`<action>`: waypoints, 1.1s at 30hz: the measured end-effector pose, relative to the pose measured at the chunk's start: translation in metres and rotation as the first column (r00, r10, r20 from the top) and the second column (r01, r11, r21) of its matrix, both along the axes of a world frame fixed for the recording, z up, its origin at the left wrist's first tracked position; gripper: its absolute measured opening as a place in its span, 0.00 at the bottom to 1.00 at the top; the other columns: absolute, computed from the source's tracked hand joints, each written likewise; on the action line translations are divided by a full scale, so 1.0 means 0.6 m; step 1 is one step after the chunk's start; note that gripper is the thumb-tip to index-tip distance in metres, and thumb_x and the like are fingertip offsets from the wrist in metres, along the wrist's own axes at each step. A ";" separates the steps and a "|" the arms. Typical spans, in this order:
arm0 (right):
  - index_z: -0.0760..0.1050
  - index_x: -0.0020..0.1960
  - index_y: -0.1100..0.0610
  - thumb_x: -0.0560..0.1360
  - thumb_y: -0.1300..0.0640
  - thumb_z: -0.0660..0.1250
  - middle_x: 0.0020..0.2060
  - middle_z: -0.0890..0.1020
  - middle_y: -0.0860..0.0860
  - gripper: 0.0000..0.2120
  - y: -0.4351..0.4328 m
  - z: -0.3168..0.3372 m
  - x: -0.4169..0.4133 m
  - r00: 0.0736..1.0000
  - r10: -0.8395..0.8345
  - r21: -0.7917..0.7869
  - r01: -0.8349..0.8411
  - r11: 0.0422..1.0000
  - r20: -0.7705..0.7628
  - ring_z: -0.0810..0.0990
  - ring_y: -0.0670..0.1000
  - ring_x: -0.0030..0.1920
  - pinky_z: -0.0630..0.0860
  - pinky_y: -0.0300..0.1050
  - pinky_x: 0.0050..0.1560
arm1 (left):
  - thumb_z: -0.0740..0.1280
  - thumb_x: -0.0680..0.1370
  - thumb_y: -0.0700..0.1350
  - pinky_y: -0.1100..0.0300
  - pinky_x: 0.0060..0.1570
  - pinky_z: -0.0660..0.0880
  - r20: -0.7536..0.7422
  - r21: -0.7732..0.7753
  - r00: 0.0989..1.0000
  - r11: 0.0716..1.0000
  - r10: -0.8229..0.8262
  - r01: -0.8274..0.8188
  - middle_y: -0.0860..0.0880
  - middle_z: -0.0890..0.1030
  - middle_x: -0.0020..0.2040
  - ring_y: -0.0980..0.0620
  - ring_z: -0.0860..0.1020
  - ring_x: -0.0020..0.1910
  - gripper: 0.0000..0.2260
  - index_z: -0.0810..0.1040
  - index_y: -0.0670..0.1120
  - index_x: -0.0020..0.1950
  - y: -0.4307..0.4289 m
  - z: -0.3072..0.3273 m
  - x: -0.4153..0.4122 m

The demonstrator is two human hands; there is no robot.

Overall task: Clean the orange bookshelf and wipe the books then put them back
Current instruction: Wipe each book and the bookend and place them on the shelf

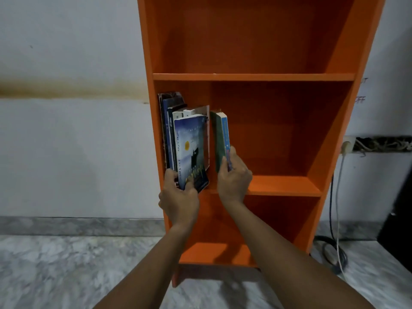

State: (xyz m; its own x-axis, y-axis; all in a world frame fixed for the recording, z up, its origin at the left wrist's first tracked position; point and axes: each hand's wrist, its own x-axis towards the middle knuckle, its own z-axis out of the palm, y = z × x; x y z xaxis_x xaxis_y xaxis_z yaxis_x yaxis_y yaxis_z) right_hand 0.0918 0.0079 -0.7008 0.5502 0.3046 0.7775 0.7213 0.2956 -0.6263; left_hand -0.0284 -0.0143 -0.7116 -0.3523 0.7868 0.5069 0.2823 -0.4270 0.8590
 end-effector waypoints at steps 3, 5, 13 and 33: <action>0.78 0.69 0.60 0.81 0.60 0.69 0.56 0.85 0.50 0.17 0.034 -0.016 -0.014 0.965 0.219 -0.045 -0.228 0.973 -0.146 0.79 0.40 0.52 0.70 0.20 0.47 | 0.73 0.77 0.42 0.52 0.37 0.79 -0.033 0.032 0.999 0.999 0.017 -0.016 0.58 0.77 0.37 0.50 0.79 0.37 0.13 0.68 0.50 0.45 0.025 -0.005 -0.011; 0.76 0.70 0.58 0.81 0.58 0.69 0.61 0.82 0.44 0.18 0.050 -0.019 -0.018 0.866 0.402 -0.054 -0.435 0.899 -0.299 0.77 0.35 0.59 0.72 0.23 0.55 | 0.73 0.76 0.41 0.57 0.36 0.75 -0.033 0.024 0.999 1.000 0.008 -0.007 0.56 0.79 0.38 0.51 0.78 0.36 0.13 0.68 0.49 0.45 0.028 -0.007 -0.013; 0.73 0.74 0.53 0.82 0.55 0.67 0.73 0.75 0.52 0.21 0.067 -0.036 0.016 0.602 0.604 -0.107 -0.749 0.654 -0.522 0.73 0.50 0.73 0.75 0.50 0.70 | 0.73 0.78 0.43 0.57 0.34 0.80 -0.031 0.061 0.999 0.998 0.016 -0.014 0.55 0.80 0.43 0.53 0.80 0.39 0.13 0.68 0.49 0.46 0.015 -0.019 -0.010; 0.78 0.68 0.55 0.86 0.52 0.56 0.59 0.84 0.56 0.17 0.069 -0.010 0.034 0.300 0.492 0.084 -0.783 0.616 -0.817 0.80 0.57 0.59 0.75 0.55 0.65 | 0.71 0.78 0.39 0.46 0.43 0.85 -0.019 0.124 0.999 0.991 -0.043 0.045 0.51 0.83 0.56 0.49 0.82 0.53 0.17 0.65 0.58 0.46 0.053 0.034 0.043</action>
